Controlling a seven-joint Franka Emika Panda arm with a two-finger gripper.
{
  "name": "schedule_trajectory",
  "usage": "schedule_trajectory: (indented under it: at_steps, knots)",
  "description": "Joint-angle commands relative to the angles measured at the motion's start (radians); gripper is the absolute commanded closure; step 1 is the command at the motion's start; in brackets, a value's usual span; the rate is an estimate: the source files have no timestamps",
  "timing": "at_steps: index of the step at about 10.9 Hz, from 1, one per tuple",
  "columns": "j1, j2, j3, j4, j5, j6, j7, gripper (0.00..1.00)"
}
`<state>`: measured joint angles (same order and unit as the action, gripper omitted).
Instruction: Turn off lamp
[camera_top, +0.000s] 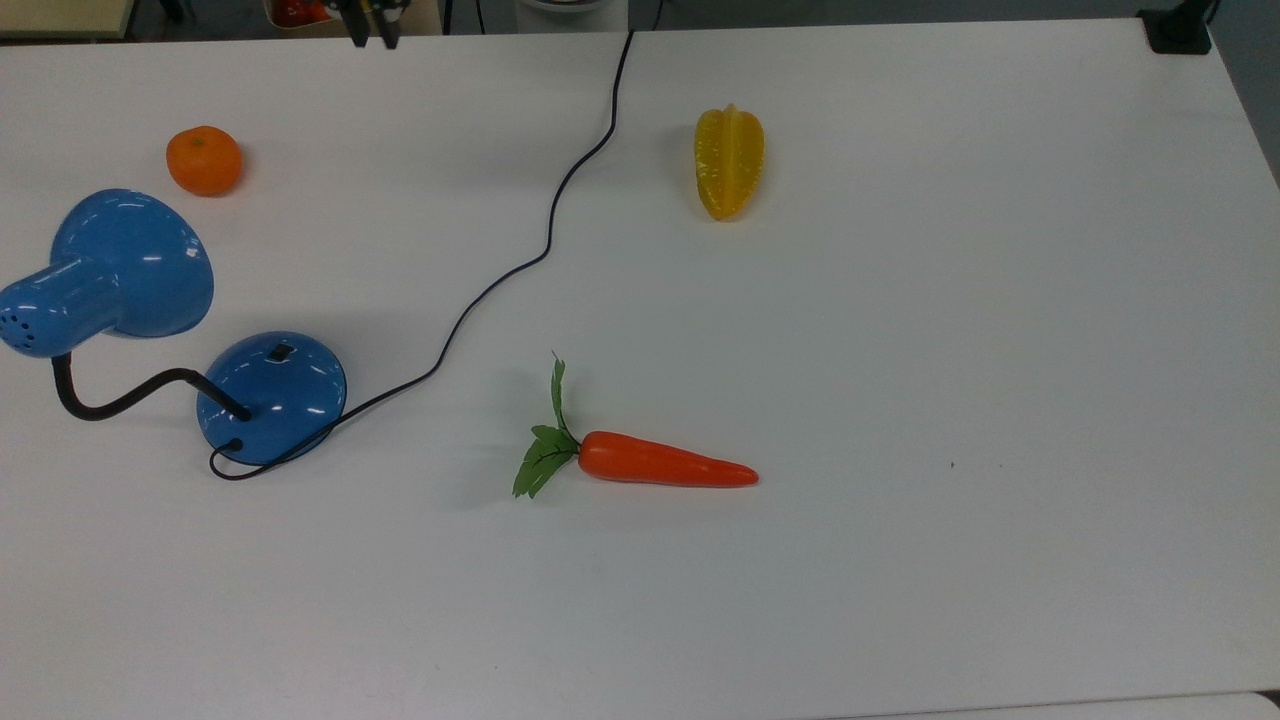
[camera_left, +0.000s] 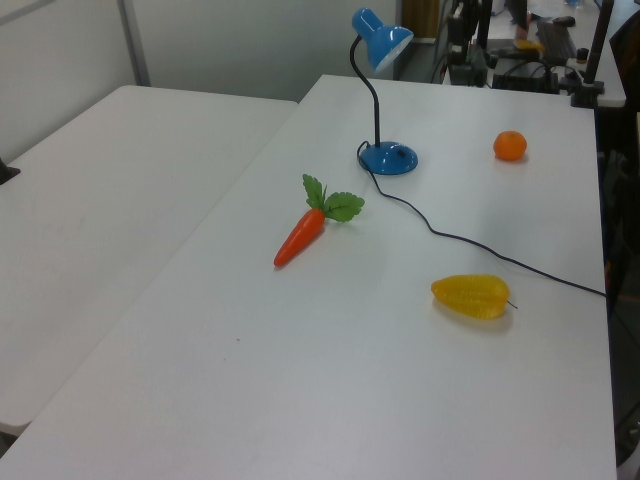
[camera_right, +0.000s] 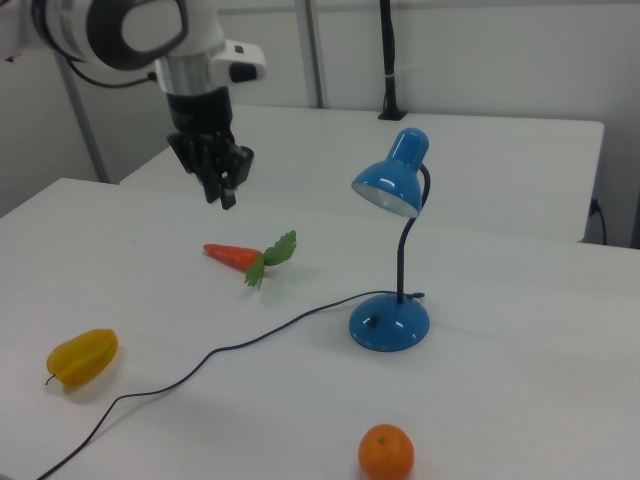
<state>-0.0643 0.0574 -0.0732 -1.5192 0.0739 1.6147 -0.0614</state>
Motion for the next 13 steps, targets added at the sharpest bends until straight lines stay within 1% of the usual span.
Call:
schedule_trajectory:
  at_steps: [1, 2, 3, 4, 6, 7, 8, 9, 11, 12, 13]
  knots:
    - [-0.044, -0.028, 0.094, 0.023, 0.013, -0.035, 0.13, 0.0]
    - [-0.06, -0.042, 0.145, 0.027, 0.012, -0.071, 0.133, 0.0]
    - [-0.062, -0.053, 0.185, 0.027, -0.005, -0.097, 0.132, 0.0]
    - [-0.049, -0.063, 0.203, 0.024, -0.006, -0.096, 0.133, 0.0]
    - [0.009, -0.085, 0.201, 0.011, -0.006, -0.091, 0.135, 0.0]
    - [0.049, -0.09, 0.19, -0.013, -0.026, -0.091, 0.133, 0.0]
    - [0.09, -0.088, 0.176, -0.019, -0.073, -0.091, 0.135, 0.0]
    - [0.121, -0.088, 0.144, -0.025, -0.085, -0.088, 0.132, 0.0]
    - [0.203, -0.073, 0.046, -0.027, -0.091, -0.078, 0.095, 0.0]
    - [0.227, -0.068, 0.017, -0.033, -0.101, -0.032, 0.024, 0.0]
    - [0.222, -0.073, 0.013, -0.051, -0.102, -0.01, -0.019, 0.0]
